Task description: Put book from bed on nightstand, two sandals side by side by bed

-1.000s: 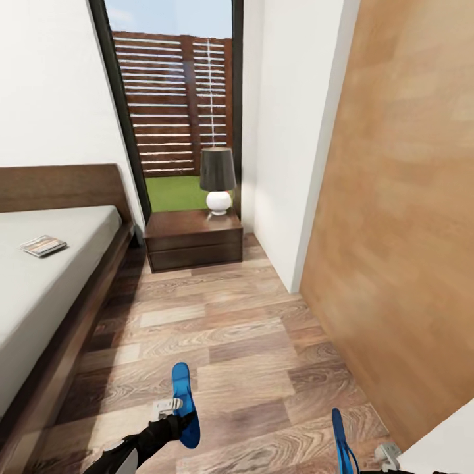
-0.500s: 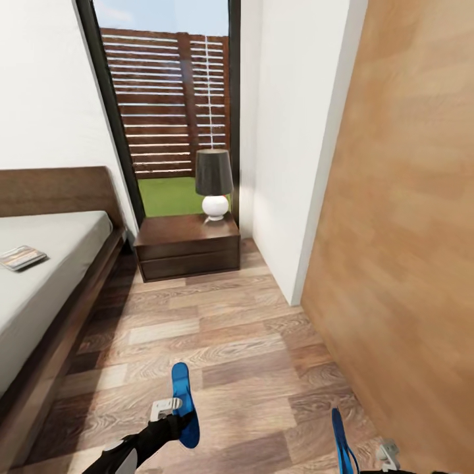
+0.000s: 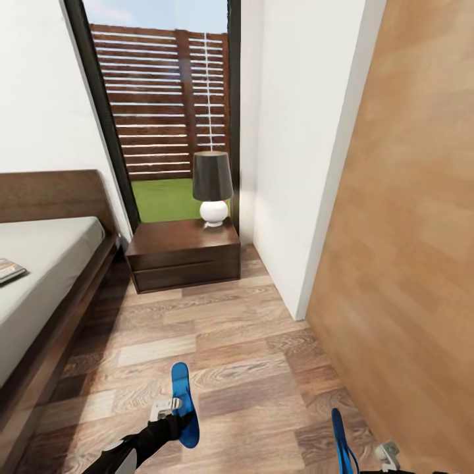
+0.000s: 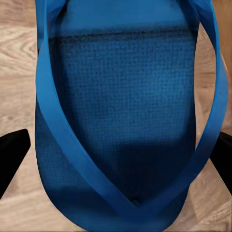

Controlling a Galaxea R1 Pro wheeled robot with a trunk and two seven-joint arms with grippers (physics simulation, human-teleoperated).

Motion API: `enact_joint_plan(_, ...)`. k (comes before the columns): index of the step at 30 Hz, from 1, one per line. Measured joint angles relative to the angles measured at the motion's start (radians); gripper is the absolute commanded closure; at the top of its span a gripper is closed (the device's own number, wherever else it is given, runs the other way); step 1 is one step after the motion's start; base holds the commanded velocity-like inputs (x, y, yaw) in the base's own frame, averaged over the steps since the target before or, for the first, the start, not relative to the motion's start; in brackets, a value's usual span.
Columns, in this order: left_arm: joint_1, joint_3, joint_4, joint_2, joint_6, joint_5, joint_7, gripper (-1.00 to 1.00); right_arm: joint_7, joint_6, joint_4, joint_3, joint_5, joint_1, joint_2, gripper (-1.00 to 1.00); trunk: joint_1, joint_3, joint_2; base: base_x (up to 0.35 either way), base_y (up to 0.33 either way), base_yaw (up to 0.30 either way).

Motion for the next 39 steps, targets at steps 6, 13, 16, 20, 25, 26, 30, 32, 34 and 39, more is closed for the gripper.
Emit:
enact_joint_plan(6, 0.000, 0.000, 0.000, 0.000, 0.000, 0.000, 0.000, 1.00, 0.000, 0.000, 0.000, 0.000, 0.000, 0.000, 0.000, 1.00, 0.000, 0.000, 0.000, 0.325, 0.000, 0.000)
enact_joint_plan(13, 0.000, 0.000, 0.000, 0.000, 0.000, 0.001, 0.000, 1.00, 0.000, 0.000, 0.000, 0.000, 0.000, 0.000, 0.000, 1.00, 0.000, 0.000, 0.000, 0.325, 0.000, 0.000)
enact_joint_plan(16, 0.000, 0.000, 0.000, 0.000, 0.000, 0.001, 0.000, 1.00, 0.000, 0.000, 0.000, 0.000, 0.000, 0.000, 0.000, 1.00, 0.000, 0.000, 0.000, 0.324, 0.000, 0.000)
enact_joint_plan(20, 0.000, 0.000, 0.000, 0.000, 0.000, 0.001, 0.000, 1.00, 0.000, 0.000, 0.000, 0.000, 0.000, 0.000, 0.000, 1.00, 0.000, 0.000, 0.000, 0.324, 0.000, 0.000)
enact_joint_plan(25, 0.000, -0.001, 0.000, 0.000, 0.000, 0.001, 0.000, 1.00, 0.000, 0.000, 0.000, 0.000, 0.000, 0.000, 0.000, 1.00, 0.000, 0.000, 0.000, 0.325, 0.000, 0.000)
enact_joint_plan(26, 0.000, -0.001, 0.000, 0.000, 0.000, 0.001, 0.000, 1.00, 0.000, 0.000, 0.000, 0.000, 0.000, 0.000, 0.000, 1.00, 0.000, 0.000, 0.000, 0.325, -0.014, 0.000)
enact_joint_plan(30, 0.000, -0.001, 0.000, 0.000, 0.000, 0.002, 0.000, 1.00, 0.000, 0.000, 0.000, 0.000, 0.000, 0.000, 0.000, 1.00, 0.000, 0.000, 0.000, 0.325, -0.058, 0.000)
enact_joint_plan(32, 0.000, -0.001, 0.000, 0.000, 0.000, 0.002, 0.000, 1.00, 0.000, 0.000, 0.000, 0.000, 0.000, 0.000, 0.000, 1.00, 0.000, 0.000, 0.000, 0.325, -0.075, 0.000)
enact_joint_plan(34, 0.000, -0.001, 0.000, 0.000, 0.000, 0.001, 0.000, 1.00, 0.000, 0.000, 0.000, 0.000, 0.000, 0.000, 0.000, 1.00, 0.000, 0.000, 0.000, 0.325, -0.077, 0.000)
enact_joint_plan(39, 0.000, -0.001, 0.000, 0.000, 0.000, 0.001, 0.000, 1.00, 0.000, 0.000, 0.000, 0.000, 0.000, 0.000, 0.000, 1.00, 0.000, 0.000, 0.000, 0.325, -0.081, 0.000)
